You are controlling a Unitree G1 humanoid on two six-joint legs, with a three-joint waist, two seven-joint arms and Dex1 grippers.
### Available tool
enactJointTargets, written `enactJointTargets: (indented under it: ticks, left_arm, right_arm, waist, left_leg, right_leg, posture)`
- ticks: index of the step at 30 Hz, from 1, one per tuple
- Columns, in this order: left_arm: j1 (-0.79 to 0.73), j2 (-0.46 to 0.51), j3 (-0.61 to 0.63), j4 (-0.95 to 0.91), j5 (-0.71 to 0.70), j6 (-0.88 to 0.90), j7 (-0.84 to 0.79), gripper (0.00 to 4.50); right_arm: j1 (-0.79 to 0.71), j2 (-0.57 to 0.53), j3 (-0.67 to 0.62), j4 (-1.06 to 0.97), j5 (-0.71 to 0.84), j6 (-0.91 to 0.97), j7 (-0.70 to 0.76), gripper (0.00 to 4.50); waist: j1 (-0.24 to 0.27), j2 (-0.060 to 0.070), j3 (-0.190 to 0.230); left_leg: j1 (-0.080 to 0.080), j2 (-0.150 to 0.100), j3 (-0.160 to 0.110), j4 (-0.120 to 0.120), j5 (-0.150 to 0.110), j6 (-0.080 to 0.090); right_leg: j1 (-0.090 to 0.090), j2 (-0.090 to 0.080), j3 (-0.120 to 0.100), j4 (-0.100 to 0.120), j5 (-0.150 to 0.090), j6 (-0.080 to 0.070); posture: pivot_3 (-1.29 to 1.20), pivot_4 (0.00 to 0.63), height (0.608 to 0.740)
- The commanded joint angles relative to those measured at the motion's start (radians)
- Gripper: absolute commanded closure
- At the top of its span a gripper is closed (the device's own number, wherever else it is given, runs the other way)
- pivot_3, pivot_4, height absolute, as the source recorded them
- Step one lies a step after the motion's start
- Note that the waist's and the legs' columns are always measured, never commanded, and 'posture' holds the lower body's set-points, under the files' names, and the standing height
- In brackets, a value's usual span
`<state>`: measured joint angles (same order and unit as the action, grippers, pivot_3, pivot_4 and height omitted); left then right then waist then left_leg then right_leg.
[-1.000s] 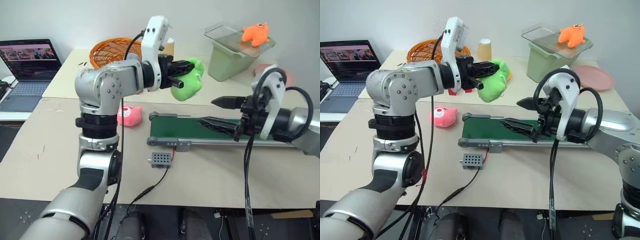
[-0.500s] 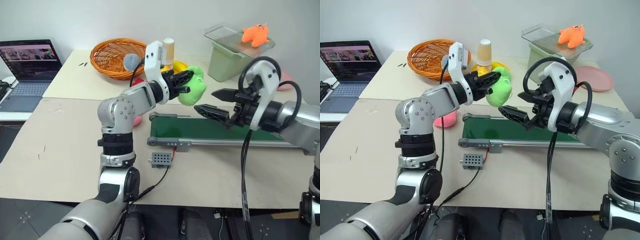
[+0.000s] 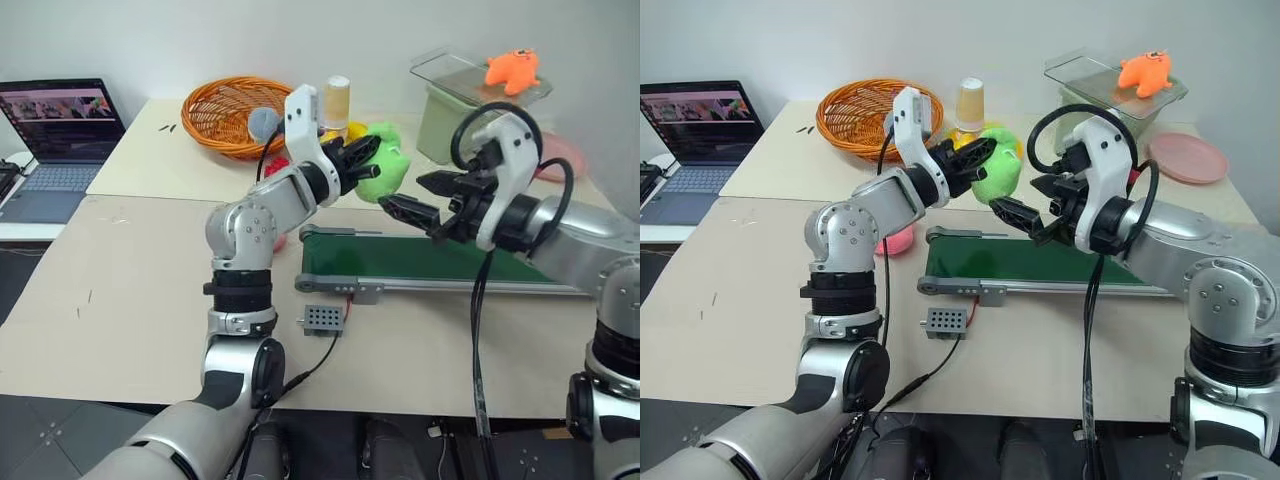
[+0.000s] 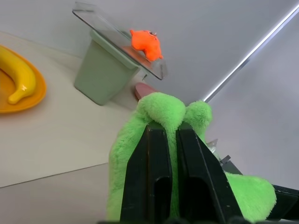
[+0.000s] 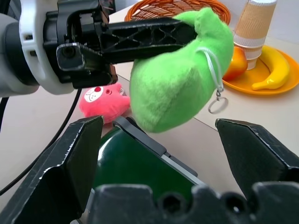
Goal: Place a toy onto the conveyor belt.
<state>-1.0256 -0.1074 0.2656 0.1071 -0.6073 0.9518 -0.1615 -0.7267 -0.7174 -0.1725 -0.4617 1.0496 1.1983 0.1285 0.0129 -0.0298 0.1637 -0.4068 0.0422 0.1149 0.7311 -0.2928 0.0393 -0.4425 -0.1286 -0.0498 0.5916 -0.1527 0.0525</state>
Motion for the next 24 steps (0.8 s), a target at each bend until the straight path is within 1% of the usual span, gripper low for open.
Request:
enactJointTargets:
  ticks: [1, 9, 19, 22, 24]
  left_arm:
    - [0.011, -0.073, -0.021, -0.006, -0.035, -0.041, 0.013, 4.45]
    - [0.011, -0.099, -0.024, 0.006, -0.105, -0.038, 0.072, 4.45]
    - [0.026, -0.105, -0.039, 0.002, -0.186, -0.019, 0.143, 4.45]
    - [0.034, -0.1, -0.046, -0.001, -0.203, -0.015, 0.157, 4.5]
    - [0.037, -0.097, -0.051, -0.003, -0.213, -0.016, 0.163, 4.5]
  right_arm:
    - [-0.034, 0.018, -0.006, 0.002, -0.027, -0.01, -0.014, 0.0]
    - [-0.054, 0.069, 0.041, 0.047, -0.116, -0.04, 0.012, 0.0]
    - [-0.054, 0.104, 0.05, 0.073, -0.192, -0.059, 0.059, 0.0]
    - [-0.052, 0.109, 0.043, 0.072, -0.205, -0.062, 0.064, 0.65]
    - [-0.051, 0.11, 0.043, 0.07, -0.215, -0.06, 0.071, 1.36]
  waist:
    - [-0.001, 0.0, 0.0]
    - [-0.002, 0.0, 0.0]
    - [-0.001, 0.0, 0.0]
    - [-0.001, 0.0, 0.0]
    - [-0.001, 0.0, 0.0]
  left_leg:
    - [0.0, 0.0, 0.0, 0.0, 0.0, 0.0]
    - [0.0, 0.0, 0.0, 0.0, 0.0, 0.0]
    - [0.0, 0.0, 0.0, 0.0, 0.0, 0.0]
    - [0.0, 0.0, 0.0, 0.0, 0.0, -0.001]
    - [0.0, 0.0, 0.0, 0.0, 0.0, -0.001]
  right_leg:
    - [0.0, 0.0, 0.0, 0.0, 0.0, 0.0]
    - [0.0, 0.0, 0.0, 0.0, 0.0, 0.0]
    - [0.0, 0.0, -0.001, -0.001, 0.0, 0.0]
    - [0.0, 0.0, -0.001, -0.001, 0.0, 0.0]
    - [0.0, 0.0, -0.001, -0.001, 0.0, 0.0]
  posture:
    - [0.0, 0.15, 0.739]
    - [0.0, 0.15, 0.739]
    - [0.0, 0.15, 0.739]
    - [0.0, 0.15, 0.739]
    - [0.0, 0.15, 0.739]
